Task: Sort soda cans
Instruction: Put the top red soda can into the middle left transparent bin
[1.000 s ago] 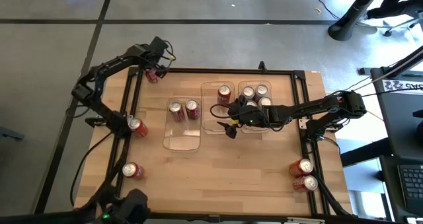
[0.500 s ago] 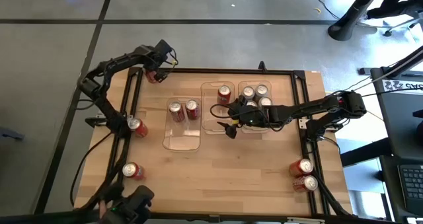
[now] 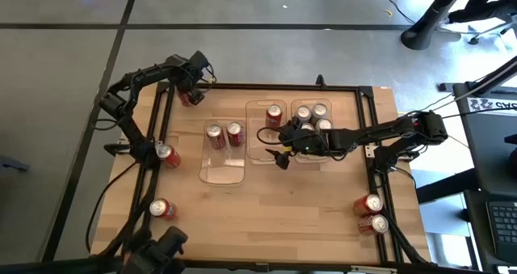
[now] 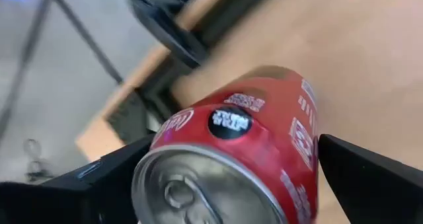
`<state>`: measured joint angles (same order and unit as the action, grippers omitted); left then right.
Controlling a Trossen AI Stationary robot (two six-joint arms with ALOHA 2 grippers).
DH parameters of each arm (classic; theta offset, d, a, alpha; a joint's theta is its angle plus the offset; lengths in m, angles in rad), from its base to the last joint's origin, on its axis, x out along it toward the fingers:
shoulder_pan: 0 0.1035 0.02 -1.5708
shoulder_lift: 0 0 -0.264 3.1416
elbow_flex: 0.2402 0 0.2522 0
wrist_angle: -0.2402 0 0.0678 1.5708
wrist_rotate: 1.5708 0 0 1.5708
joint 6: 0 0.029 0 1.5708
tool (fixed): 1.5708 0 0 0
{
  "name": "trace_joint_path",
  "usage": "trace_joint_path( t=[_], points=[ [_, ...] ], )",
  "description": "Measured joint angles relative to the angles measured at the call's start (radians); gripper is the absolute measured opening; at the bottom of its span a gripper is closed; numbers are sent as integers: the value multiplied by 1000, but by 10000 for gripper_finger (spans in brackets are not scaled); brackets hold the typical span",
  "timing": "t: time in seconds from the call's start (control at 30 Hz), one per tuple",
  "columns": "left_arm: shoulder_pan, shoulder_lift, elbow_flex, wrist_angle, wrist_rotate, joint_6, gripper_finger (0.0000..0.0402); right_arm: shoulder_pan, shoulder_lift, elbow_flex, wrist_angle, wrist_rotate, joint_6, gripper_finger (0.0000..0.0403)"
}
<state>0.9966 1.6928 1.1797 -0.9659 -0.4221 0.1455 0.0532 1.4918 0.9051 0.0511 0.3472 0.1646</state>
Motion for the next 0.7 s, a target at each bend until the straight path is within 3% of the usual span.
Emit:
trace_joint_path(
  t=[0.13, 0.27, 0.33, 0.7],
  points=[
    [3, 3, -2, -36, 122, -16, 383, 0, 0, 0, 0, 0, 0, 392],
    [0, 3, -2, -35, 189, -39, 337, 0, 0, 0, 0, 0, 0, 392],
    [-2, 2, -2, -37, 191, -41, 306, 0, 0, 0, 0, 0, 0, 392],
    [-31, -66, -3, -47, 187, -46, 304, 0, 0, 0, 0, 0, -1, 392]
  ],
)
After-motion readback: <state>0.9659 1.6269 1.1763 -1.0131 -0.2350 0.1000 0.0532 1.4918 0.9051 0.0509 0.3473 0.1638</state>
